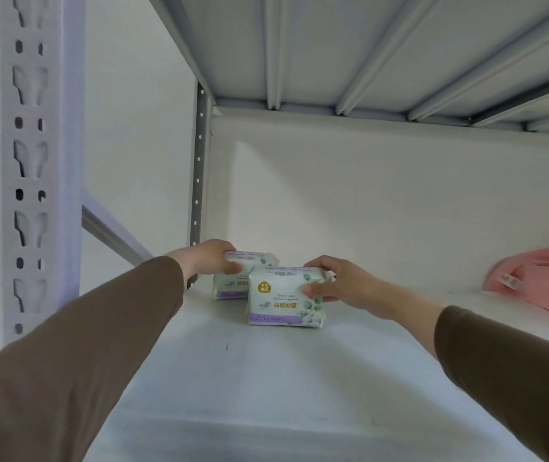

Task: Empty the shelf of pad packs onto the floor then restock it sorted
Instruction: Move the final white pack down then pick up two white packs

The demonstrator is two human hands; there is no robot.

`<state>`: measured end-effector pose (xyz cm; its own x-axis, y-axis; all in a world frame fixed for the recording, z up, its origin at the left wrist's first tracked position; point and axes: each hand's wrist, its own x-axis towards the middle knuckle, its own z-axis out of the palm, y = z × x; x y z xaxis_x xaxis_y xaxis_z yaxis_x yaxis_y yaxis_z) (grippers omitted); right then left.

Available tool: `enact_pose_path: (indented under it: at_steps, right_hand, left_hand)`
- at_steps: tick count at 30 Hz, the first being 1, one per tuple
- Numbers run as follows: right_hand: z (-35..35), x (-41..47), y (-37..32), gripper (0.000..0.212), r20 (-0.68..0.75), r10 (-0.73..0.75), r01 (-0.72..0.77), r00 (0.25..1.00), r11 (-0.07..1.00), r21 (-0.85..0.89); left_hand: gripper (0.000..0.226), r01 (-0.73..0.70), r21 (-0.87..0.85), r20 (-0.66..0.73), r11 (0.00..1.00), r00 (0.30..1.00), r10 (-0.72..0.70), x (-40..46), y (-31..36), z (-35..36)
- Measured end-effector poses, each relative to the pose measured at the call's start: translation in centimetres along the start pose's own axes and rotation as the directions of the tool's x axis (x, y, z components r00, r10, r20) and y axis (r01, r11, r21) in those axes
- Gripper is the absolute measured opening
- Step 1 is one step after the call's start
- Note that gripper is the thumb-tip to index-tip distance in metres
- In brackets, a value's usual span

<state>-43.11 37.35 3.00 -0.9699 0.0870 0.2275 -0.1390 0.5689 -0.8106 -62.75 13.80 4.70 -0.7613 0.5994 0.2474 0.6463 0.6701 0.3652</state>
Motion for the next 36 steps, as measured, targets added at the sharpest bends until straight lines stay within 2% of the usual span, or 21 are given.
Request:
enact_pose_path:
  at_steps: [6,9,13,16,18,20,27,31,34,36]
  right_hand:
    - [2.1,5.2,0.7,0.049,-0.007,-0.025,0.026,1.000,0.997,0.067]
    - [3.1,7.4,1.1,0.050,-0.014,-0.030,0.031,0.999,0.995,0.091]
    - [3.9,9.5,1.5,0.053,-0.034,-0.030,0.033,0.999,0.993,0.117]
    - [4.2,10.3,1.5,0.051,-0.039,-0.034,0.037,0.999,0.994,0.105]
    - [4.3,10.6,1.4,0.051,-0.036,-0.026,0.030,0.999,0.995,0.097]
    - [4.3,10.9,1.4,0.051,-0.039,-0.014,0.017,0.999,0.995,0.094]
    - [4.9,12.4,1.4,0.055,-0.084,-0.005,0.010,0.996,0.999,0.052]
    - [5.1,13.5,2.1,0.075,-0.068,0.046,-0.042,0.997,0.997,0.058]
    - [5.2,14.0,2.3,0.074,-0.066,0.050,-0.049,0.997,0.998,0.026]
    - [5.4,14.2,2.4,0.082,-0.074,0.052,-0.051,0.996,0.999,0.016]
  left_hand:
    - [0.042,-0.010,0.026,0.018,1.000,1.000,0.010,4.7,-0.4,0.5]
    - [0.050,0.001,-0.026,0.062,1.000,0.998,0.000,6.6,-1.3,0.3]
    - [0.047,-0.001,-0.096,0.106,0.995,0.994,0.011,8.3,-3.1,0.2]
    - [0.043,0.011,-0.261,0.151,0.965,0.988,0.030,8.8,-3.9,0.3]
    - [0.037,0.067,-0.444,0.214,0.893,0.976,0.033,8.9,-4.3,0.1]
    - [0.034,0.103,-0.536,0.236,0.838,0.971,0.032,9.1,-4.7,0.0]
    - [0.043,0.135,-0.524,0.224,0.841,0.974,-0.017,10.4,-5.0,0.5]
    - [0.046,0.141,-0.520,0.238,0.842,0.971,-0.015,10.9,-5.3,0.9]
    - [0.046,0.150,-0.508,0.232,0.848,0.972,-0.033,11.0,-5.1,1.2]
    - [0.045,0.148,-0.503,0.222,0.852,0.974,-0.039,11.0,-5.0,1.3]
